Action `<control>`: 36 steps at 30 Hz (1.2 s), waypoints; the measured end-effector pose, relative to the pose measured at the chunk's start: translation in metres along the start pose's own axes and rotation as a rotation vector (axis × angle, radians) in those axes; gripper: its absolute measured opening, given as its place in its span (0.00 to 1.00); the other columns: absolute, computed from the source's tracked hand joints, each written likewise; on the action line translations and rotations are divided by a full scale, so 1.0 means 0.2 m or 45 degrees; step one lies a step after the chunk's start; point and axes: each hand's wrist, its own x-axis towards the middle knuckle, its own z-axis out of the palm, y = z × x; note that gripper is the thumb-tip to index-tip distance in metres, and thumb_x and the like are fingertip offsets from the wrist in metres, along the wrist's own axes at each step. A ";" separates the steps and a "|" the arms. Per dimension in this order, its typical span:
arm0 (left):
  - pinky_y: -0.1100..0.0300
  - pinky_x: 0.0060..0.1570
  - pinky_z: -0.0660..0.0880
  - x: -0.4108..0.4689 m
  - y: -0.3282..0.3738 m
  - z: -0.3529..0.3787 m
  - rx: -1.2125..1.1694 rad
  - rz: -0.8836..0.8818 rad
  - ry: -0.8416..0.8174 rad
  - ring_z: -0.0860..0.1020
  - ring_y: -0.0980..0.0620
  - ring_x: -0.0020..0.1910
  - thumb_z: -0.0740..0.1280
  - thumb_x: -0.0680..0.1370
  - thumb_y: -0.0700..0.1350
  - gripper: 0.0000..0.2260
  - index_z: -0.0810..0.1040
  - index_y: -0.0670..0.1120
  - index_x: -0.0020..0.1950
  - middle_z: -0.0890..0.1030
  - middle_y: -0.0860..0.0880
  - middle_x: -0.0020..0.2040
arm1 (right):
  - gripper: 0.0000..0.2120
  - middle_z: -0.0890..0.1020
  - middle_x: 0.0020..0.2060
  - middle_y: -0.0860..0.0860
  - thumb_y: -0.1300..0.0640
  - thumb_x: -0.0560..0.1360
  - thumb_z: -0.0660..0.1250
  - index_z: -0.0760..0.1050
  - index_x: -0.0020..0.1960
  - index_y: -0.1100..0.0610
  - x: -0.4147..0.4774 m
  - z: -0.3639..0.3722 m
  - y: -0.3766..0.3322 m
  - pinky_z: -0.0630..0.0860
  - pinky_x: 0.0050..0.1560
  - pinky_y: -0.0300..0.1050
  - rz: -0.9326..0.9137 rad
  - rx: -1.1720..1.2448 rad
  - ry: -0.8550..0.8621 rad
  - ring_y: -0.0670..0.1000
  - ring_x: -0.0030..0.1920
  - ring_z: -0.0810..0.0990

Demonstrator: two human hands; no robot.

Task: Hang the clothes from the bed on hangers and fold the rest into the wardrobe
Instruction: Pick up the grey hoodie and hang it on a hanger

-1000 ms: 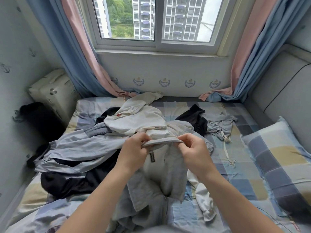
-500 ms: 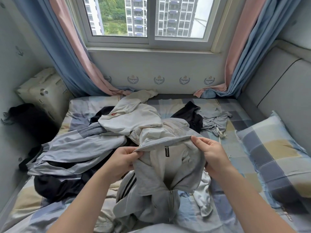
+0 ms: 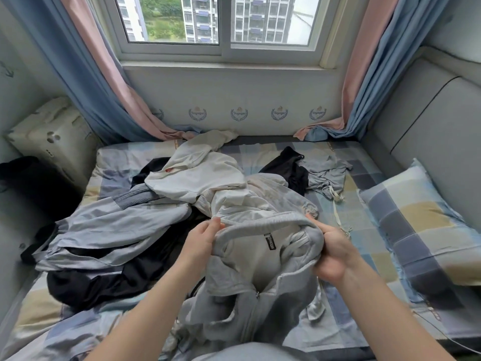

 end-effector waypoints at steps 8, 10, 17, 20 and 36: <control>0.62 0.33 0.69 -0.03 -0.20 0.22 0.855 0.254 -0.321 0.75 0.57 0.33 0.71 0.77 0.45 0.03 0.80 0.51 0.43 0.79 0.55 0.33 | 0.19 0.79 0.47 0.62 0.51 0.81 0.62 0.78 0.58 0.67 -0.17 -0.16 0.05 0.63 0.71 0.47 -0.205 0.274 0.224 0.57 0.48 0.77; 0.63 0.29 0.65 -0.04 -0.21 0.32 0.781 0.144 -0.413 0.71 0.60 0.28 0.67 0.81 0.44 0.12 0.76 0.47 0.36 0.79 0.53 0.27 | 0.18 0.82 0.49 0.63 0.52 0.80 0.62 0.82 0.55 0.67 -0.25 -0.22 0.07 0.73 0.65 0.52 -0.315 0.247 0.291 0.59 0.50 0.81; 0.49 0.48 0.81 -0.16 -0.05 0.67 0.189 -0.453 -0.789 0.85 0.41 0.46 0.65 0.82 0.51 0.16 0.85 0.39 0.51 0.86 0.39 0.50 | 0.18 0.84 0.56 0.61 0.61 0.74 0.63 0.82 0.61 0.62 -0.61 -0.53 0.14 0.81 0.55 0.58 -0.754 0.338 0.468 0.59 0.52 0.85; 0.47 0.56 0.80 -0.27 0.01 0.80 0.130 -0.561 -0.987 0.84 0.40 0.55 0.65 0.81 0.56 0.18 0.85 0.43 0.57 0.85 0.39 0.55 | 0.19 0.85 0.53 0.61 0.68 0.71 0.60 0.82 0.58 0.61 -0.75 -0.66 0.23 0.82 0.53 0.59 -0.890 0.353 0.521 0.59 0.50 0.86; 0.45 0.54 0.80 -1.16 -0.40 1.13 0.315 -0.808 -1.545 0.83 0.39 0.51 0.71 0.72 0.57 0.22 0.86 0.40 0.56 0.84 0.38 0.52 | 0.19 0.79 0.65 0.64 0.61 0.77 0.65 0.77 0.67 0.61 -1.44 -1.11 1.38 0.69 0.71 0.60 -0.990 0.712 0.806 0.62 0.64 0.78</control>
